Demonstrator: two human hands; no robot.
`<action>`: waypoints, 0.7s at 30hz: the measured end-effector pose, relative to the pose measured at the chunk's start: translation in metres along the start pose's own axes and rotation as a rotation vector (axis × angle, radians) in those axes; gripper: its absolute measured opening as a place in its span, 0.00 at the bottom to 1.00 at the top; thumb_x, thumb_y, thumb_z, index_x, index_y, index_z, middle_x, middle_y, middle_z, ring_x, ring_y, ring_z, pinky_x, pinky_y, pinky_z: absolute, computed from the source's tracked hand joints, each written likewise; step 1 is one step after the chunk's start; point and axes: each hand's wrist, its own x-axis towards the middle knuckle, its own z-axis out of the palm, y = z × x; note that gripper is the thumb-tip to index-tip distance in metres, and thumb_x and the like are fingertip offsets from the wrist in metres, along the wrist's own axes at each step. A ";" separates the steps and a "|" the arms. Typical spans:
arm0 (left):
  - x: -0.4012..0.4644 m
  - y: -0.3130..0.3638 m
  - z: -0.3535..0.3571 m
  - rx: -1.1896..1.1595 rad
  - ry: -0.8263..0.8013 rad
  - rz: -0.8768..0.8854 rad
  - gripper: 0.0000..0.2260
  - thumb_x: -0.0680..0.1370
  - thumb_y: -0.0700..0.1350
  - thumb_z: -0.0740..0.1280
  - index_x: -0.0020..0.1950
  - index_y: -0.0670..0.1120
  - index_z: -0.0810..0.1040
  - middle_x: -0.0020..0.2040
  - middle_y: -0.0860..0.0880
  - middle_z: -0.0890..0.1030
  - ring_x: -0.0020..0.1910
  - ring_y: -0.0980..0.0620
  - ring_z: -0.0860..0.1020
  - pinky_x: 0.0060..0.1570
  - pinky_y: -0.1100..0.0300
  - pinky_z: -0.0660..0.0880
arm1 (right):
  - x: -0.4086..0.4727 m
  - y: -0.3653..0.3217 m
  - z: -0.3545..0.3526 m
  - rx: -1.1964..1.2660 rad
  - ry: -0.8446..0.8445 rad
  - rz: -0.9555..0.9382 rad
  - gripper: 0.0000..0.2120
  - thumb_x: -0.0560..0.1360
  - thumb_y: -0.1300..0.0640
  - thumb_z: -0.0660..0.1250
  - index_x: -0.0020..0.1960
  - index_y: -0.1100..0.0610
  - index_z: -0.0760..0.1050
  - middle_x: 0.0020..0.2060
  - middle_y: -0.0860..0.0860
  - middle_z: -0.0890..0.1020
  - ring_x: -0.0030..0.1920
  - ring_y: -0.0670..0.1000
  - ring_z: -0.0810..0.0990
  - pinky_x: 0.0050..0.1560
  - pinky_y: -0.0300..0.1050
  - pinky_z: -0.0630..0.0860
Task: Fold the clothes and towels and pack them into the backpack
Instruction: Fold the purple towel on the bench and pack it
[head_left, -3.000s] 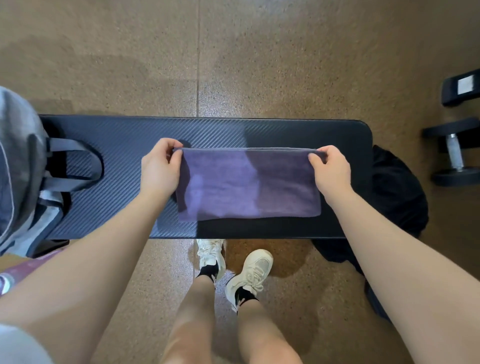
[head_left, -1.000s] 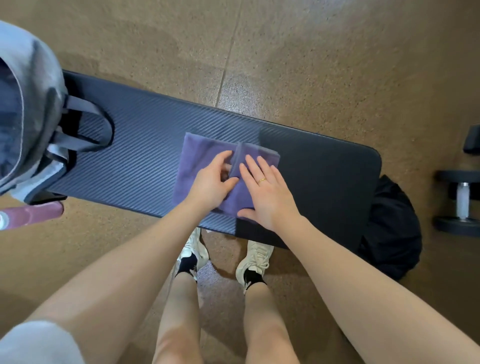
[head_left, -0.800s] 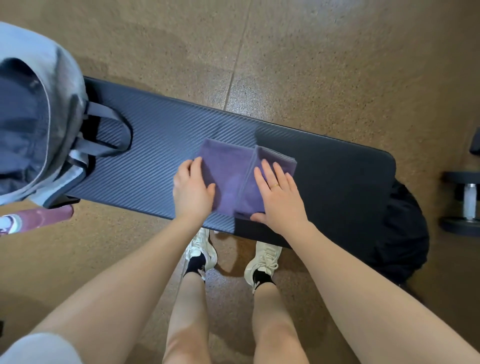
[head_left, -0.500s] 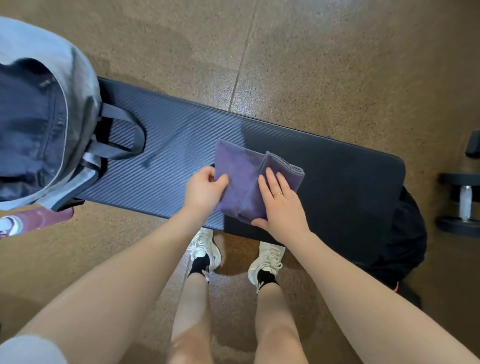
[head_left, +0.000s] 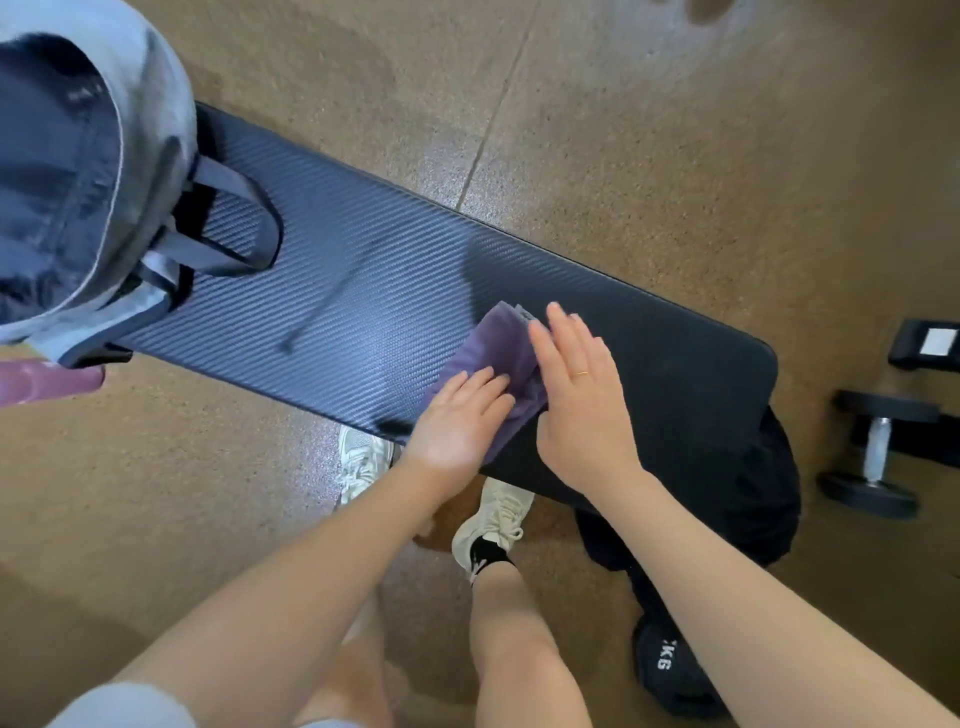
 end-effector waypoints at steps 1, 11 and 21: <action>-0.004 -0.003 0.013 -0.003 -0.029 -0.032 0.19 0.81 0.48 0.54 0.72 0.47 0.64 0.75 0.46 0.60 0.75 0.47 0.56 0.73 0.55 0.45 | 0.000 0.004 0.002 -0.127 -0.052 -0.216 0.28 0.72 0.61 0.53 0.73 0.58 0.62 0.74 0.55 0.63 0.74 0.55 0.59 0.74 0.50 0.50; -0.061 -0.016 0.041 -0.199 0.227 -0.060 0.31 0.71 0.44 0.68 0.71 0.43 0.57 0.68 0.40 0.71 0.67 0.46 0.70 0.67 0.50 0.65 | 0.016 0.056 0.026 -0.477 -0.484 -0.417 0.47 0.67 0.40 0.71 0.76 0.56 0.51 0.76 0.53 0.55 0.76 0.53 0.54 0.73 0.52 0.46; -0.062 -0.011 0.041 -0.181 0.227 -0.132 0.41 0.68 0.54 0.73 0.74 0.42 0.58 0.75 0.45 0.56 0.73 0.52 0.49 0.72 0.54 0.45 | 0.034 0.037 0.029 -0.264 -0.210 -0.514 0.11 0.70 0.62 0.70 0.52 0.60 0.78 0.58 0.60 0.79 0.59 0.61 0.78 0.64 0.56 0.69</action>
